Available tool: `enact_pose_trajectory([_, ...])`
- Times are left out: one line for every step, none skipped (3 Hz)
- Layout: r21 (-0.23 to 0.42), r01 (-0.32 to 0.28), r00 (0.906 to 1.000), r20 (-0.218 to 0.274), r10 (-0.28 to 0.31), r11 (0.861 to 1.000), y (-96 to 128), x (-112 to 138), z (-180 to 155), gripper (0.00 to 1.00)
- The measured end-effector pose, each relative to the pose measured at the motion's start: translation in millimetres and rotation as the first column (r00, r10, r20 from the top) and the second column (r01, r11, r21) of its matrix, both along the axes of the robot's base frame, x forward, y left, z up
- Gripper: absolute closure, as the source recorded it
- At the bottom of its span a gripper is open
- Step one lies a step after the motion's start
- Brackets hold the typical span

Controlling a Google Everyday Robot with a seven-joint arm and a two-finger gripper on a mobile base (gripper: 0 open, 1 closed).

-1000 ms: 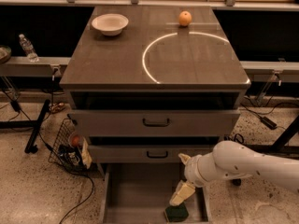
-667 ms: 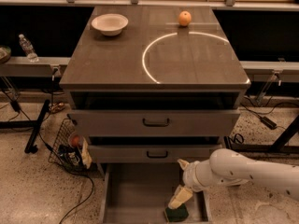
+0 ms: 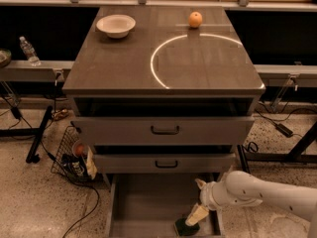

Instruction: Pick sponge from bottom drawer and place on counter

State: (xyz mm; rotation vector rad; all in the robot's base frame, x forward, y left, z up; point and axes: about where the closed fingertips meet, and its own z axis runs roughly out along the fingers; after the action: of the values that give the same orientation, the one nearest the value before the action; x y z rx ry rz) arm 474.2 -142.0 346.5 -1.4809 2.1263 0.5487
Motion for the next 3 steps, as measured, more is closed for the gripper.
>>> enact_pose_trajectory([-0.005,0.048,0.9985,-0.025,-0.049,0.999,-26.7,13.3,-65.7,0.00])
enact_pose_trajectory([0.029,0.046,0.9965,-0.071,-0.043,0.999,-31.8,16.9,-115.1,0.00])
enact_pose_trajectory([0.034,0.056,0.9961,-0.070,-0.053,0.998,-33.4,22.6,-121.9,0.00])
